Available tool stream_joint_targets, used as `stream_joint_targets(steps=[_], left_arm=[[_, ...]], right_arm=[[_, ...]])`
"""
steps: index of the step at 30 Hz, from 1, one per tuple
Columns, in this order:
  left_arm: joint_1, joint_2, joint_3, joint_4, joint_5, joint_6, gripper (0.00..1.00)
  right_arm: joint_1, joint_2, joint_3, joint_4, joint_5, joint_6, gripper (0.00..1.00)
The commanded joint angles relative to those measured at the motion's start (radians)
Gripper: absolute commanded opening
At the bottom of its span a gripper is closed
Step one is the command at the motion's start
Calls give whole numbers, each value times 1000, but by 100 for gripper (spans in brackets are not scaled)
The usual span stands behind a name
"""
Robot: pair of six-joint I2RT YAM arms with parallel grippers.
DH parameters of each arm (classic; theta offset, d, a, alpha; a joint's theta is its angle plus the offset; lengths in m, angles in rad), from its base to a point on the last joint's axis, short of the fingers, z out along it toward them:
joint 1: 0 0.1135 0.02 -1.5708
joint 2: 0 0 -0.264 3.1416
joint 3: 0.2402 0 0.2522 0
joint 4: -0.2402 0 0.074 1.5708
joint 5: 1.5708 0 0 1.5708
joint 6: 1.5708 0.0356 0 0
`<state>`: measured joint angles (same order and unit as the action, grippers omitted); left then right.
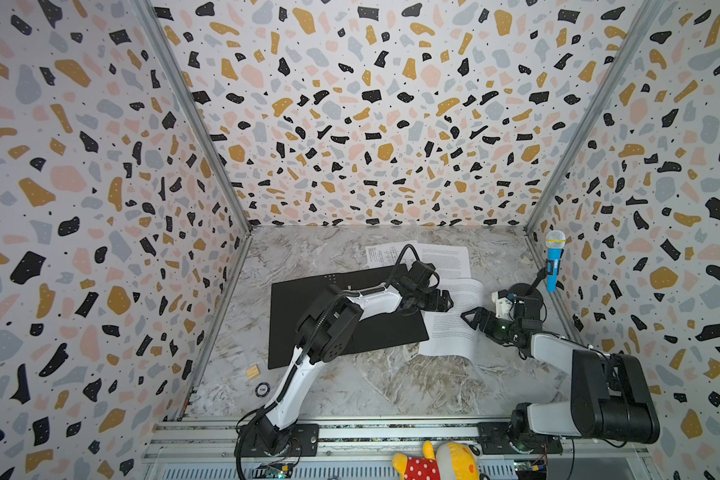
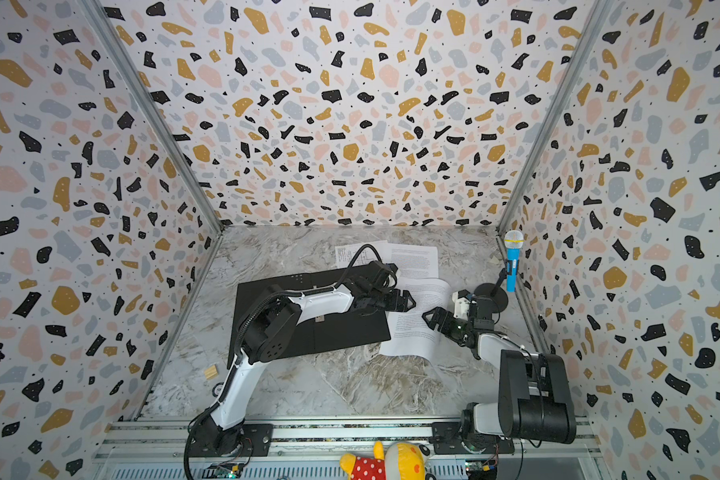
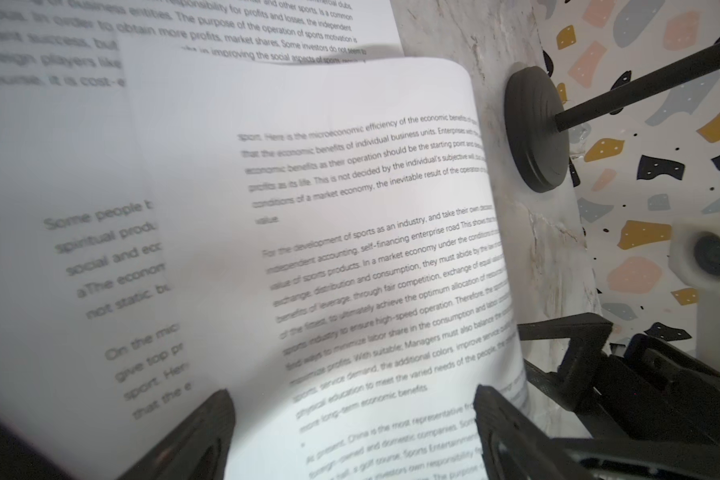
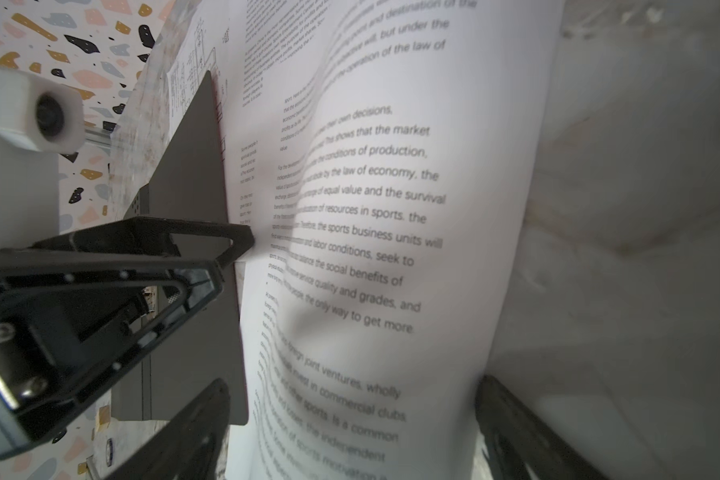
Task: Put the files into the folder
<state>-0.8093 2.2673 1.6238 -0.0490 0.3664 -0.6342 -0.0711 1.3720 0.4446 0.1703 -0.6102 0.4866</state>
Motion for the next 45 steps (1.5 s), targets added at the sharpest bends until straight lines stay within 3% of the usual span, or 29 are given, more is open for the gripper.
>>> stream_joint_targets(steps=[1,13,22,32,45], left_arm=[[-8,9,-21,82,56,-40,91],[-9,28,-45,206,112,-116,91],[7,6,-21,130,82,-61,92],[37,-28,56,-1,42,22,92],[79,-10,115,-151,-86,114,94]], right_arm=[[1,12,-32,-57,-36,24,93],[1,10,-61,-58,-68,35,90],[1,-26,-40,-133,41,13,90],[-1,-172,-6,-244,164,-9,92],[0,-31,96,-171,157,-56,93]])
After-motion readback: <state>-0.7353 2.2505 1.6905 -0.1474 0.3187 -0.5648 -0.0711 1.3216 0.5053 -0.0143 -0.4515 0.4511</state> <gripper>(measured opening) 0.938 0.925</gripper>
